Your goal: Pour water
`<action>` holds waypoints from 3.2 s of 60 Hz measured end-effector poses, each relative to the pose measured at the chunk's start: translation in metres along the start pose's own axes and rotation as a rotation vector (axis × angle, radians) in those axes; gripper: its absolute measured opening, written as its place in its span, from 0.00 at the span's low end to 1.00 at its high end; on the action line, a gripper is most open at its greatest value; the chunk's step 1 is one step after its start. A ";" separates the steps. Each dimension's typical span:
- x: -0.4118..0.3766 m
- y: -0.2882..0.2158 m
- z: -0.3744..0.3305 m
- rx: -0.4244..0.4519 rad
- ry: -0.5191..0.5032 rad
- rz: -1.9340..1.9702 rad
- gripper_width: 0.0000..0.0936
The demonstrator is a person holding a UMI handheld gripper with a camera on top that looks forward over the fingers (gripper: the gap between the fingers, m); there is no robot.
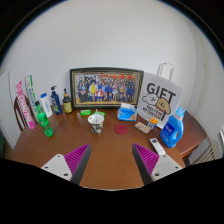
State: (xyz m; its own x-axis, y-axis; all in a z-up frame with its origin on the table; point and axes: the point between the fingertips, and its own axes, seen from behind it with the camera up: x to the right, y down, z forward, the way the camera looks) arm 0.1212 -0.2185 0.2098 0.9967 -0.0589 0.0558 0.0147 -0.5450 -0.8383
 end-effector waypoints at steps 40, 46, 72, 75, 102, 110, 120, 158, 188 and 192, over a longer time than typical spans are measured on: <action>-0.280 0.010 0.047 0.017 -0.284 -0.053 0.92; -0.330 0.000 0.079 0.065 -0.278 -0.013 0.92; -0.425 -0.043 0.232 0.250 -0.187 -0.031 0.85; -0.428 -0.046 0.242 0.267 -0.190 -0.044 0.75; -0.427 -0.067 0.238 0.341 -0.204 -0.016 0.35; -0.420 -0.110 0.216 0.371 -0.289 0.158 0.35; -0.392 -0.171 0.196 0.356 -0.481 0.603 0.34; -0.234 -0.190 0.257 0.202 -0.874 1.966 0.34; -0.230 -0.190 0.257 0.158 -0.745 1.618 0.34; -0.220 -0.207 0.246 0.198 -0.717 1.463 0.34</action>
State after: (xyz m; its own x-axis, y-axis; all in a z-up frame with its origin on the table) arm -0.0815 0.1132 0.2372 0.0013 0.0097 -1.0000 -0.9641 -0.2654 -0.0038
